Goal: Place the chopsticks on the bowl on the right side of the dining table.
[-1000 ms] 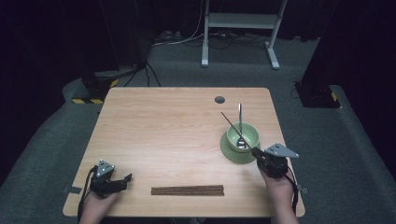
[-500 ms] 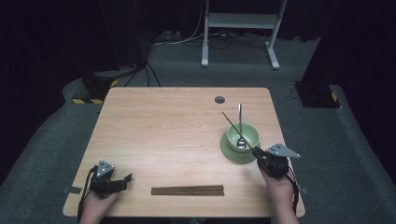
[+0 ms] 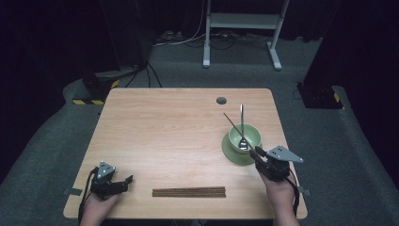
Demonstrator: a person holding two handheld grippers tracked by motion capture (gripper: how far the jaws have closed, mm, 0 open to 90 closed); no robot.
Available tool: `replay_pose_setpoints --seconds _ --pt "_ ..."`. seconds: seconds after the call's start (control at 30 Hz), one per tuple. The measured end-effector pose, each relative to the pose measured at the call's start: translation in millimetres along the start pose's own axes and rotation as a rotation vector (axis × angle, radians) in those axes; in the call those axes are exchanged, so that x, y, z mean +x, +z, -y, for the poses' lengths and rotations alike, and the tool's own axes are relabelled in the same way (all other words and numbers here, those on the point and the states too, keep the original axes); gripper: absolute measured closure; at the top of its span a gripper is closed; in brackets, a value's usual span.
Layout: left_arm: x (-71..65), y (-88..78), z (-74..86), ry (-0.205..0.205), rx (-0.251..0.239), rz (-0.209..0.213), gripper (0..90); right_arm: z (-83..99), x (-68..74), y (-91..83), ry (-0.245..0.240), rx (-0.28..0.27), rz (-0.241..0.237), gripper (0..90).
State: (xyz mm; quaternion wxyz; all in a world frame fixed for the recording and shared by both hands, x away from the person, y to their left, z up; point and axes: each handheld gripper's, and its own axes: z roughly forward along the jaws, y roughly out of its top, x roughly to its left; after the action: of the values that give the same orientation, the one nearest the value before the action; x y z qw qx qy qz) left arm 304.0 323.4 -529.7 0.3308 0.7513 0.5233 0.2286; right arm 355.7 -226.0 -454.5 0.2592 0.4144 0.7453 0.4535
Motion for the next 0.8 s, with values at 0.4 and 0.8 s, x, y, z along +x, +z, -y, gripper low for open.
replay_pose_setpoints --seconds 0.4,0.8 --pt "-0.6 -0.2 0.1 0.003 0.001 -0.004 17.7 -1.6 40.7 13.1 -0.062 0.026 -0.121 61.5" --pt "-0.3 0.1 0.0 0.004 0.001 0.002 17.1 8.3 71.3 33.9 -0.077 0.075 -0.23 51.9"
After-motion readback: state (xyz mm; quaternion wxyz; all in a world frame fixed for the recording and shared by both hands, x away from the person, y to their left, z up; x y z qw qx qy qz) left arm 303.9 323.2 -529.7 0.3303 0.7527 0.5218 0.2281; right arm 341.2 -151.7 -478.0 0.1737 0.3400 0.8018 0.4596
